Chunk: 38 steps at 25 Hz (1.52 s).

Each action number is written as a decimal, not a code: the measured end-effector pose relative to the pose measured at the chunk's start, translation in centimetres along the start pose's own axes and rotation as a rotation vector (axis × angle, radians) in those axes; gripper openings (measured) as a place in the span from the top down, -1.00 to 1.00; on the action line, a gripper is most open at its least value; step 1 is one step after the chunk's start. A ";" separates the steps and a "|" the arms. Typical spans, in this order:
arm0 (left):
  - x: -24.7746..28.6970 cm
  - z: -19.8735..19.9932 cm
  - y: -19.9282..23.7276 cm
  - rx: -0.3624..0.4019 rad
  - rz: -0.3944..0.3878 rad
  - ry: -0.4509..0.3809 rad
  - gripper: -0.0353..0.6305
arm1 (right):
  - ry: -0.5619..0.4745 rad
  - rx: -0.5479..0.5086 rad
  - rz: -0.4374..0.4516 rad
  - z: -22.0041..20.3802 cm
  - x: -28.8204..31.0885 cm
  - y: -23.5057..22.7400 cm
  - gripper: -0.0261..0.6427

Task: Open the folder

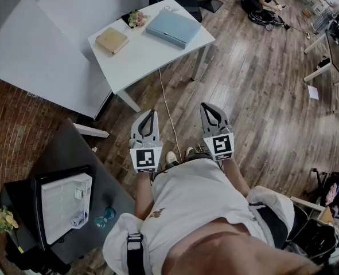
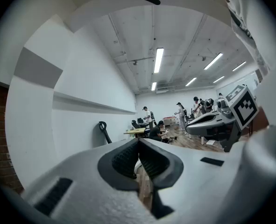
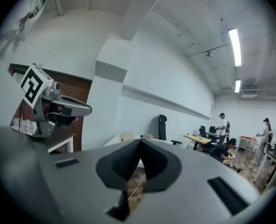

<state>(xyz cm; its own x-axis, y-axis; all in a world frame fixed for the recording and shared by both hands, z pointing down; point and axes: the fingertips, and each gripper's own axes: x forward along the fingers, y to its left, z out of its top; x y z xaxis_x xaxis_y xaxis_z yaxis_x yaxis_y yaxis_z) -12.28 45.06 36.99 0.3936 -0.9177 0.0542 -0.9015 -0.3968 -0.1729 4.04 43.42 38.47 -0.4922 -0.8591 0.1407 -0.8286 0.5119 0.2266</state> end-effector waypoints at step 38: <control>16.0 -2.4 5.2 -0.028 0.150 0.095 -0.05 | 0.016 0.105 0.084 -2.8 14.2 -10.4 0.03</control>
<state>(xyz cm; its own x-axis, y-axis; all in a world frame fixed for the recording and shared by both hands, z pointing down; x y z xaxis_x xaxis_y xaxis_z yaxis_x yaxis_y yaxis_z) -11.10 28.30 39.31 0.2363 -0.9639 0.1224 -0.9541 -0.2540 -0.1588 6.44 25.95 40.82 -0.5576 -0.8123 0.1708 -0.8083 0.5782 0.1112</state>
